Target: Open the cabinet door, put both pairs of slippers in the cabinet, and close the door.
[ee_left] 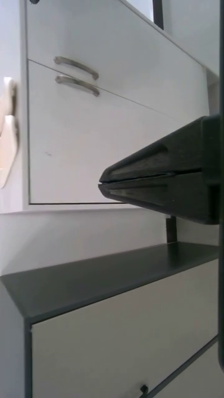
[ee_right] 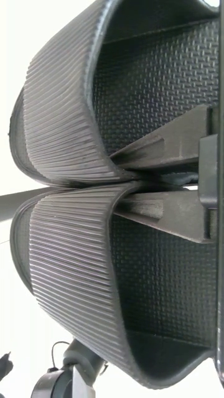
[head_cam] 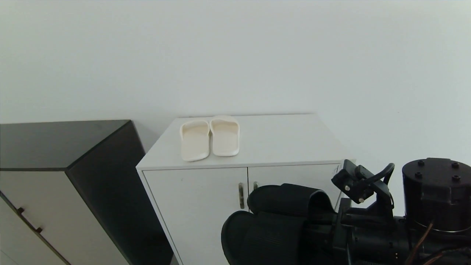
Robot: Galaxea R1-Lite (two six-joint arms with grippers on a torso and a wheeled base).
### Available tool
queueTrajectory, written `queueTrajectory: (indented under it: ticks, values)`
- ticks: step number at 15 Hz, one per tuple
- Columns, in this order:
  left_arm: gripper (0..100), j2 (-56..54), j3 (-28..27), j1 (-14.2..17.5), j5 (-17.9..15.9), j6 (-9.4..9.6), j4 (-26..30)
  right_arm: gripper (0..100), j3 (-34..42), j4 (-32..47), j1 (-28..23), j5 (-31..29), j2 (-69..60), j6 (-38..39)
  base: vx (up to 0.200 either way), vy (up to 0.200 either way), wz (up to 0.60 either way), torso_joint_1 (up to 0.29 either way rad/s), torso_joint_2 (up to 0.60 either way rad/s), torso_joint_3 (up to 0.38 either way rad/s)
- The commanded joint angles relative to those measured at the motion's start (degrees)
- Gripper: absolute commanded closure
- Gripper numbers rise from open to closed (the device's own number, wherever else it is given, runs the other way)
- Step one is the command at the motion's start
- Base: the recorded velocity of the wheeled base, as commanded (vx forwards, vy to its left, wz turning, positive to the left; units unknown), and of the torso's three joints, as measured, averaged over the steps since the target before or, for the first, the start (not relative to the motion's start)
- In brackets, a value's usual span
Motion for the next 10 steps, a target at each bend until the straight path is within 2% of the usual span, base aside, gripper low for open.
queueTrajectory:
  ticks: [1, 2, 7, 10]
  values:
    - [100, -0.01, 0.00, 0.01, -0.01, -0.07, -0.02, 100, 0.21, -0.03, -0.02, 0.05, -0.14, -0.01, 0.000, 0.000, 0.00, -0.222, 0.54, 0.310]
    - [0, -0.01, 0.00, 0.01, -0.01, -0.07, -0.02, 100, 0.30, -0.03, -0.02, 0.05, -0.14, -0.01, 0.000, 0.000, 0.00, -0.217, 0.53, 0.300]
    - [0, -0.01, 0.00, 0.01, -0.10, 0.11, 0.07, 100, 2.15, -1.34, -0.02, 0.05, -0.75, -0.72, 0.000, 0.000, 0.00, -0.205, 0.51, 0.311]
    - [0, -0.01, 0.00, -0.08, -0.54, 0.99, 0.07, 100, 2.23, -1.43, 0.06, 0.14, -0.49, -0.72, 0.000, 0.000, 0.00, -0.181, 0.49, 0.312]
